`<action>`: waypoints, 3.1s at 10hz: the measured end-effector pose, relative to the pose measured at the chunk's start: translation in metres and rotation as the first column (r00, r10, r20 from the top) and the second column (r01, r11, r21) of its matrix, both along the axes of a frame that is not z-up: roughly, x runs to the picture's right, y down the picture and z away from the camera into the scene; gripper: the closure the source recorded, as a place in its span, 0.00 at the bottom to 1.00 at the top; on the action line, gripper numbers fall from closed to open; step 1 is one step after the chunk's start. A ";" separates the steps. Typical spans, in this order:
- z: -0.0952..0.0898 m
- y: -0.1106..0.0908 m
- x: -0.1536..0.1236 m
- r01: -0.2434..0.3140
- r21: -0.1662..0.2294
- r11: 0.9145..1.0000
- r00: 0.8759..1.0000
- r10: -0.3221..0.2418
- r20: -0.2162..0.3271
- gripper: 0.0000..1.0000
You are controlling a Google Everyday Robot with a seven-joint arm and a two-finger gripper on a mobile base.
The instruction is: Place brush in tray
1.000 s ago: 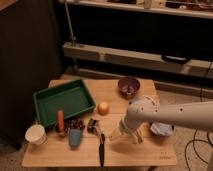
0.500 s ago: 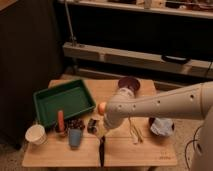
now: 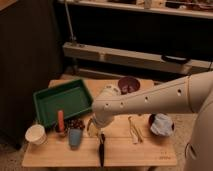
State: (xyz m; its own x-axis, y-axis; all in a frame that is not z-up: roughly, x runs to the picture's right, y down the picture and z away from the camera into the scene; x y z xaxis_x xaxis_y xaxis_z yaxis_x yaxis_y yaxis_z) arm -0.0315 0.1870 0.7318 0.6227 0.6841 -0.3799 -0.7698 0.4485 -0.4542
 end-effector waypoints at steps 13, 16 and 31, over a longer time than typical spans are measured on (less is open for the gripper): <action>0.092 0.047 -0.006 -0.012 -0.250 0.968 0.978 -0.042 -0.206 0.20; 0.096 0.060 -0.009 0.012 -0.240 0.971 0.974 -0.066 -0.218 0.20; 0.084 0.060 -0.015 0.036 -0.236 0.971 0.976 -0.085 -0.201 0.97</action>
State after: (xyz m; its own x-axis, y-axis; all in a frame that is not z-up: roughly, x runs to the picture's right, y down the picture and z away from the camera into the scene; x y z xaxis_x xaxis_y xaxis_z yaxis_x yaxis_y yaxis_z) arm -0.0460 0.2473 0.8157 0.5507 0.5266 -0.6477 -0.8328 0.3994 -0.3833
